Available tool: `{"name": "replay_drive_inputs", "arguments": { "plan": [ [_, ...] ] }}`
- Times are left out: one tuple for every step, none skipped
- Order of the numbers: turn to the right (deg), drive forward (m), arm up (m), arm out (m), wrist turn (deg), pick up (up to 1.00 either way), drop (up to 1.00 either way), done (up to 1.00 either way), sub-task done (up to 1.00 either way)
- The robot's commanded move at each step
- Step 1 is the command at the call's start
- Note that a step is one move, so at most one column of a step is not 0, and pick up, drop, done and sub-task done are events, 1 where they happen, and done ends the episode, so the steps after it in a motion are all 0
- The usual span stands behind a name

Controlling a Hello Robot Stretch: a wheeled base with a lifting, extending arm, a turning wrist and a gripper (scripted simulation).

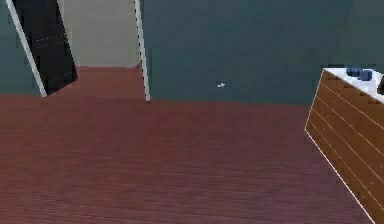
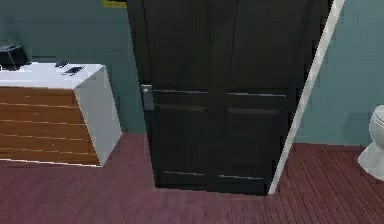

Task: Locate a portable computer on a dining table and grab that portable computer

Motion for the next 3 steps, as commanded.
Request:
{"name": "replay_drive_inputs", "arguments": {
  "plan": [
    [0.0, 0.55, 0.00, 0.00, 0.0, 0.00, 0.00, 0.00, 0.00],
    [-27.0, 0.00, 0.00, 0.00, 0.0, 0.00, 0.00, 0.00, 0.00],
    [0.0, 1.00, 0.00, 0.00, 0.0, 0.00, 0.00, 0.00, 0.00]
  ]
}}
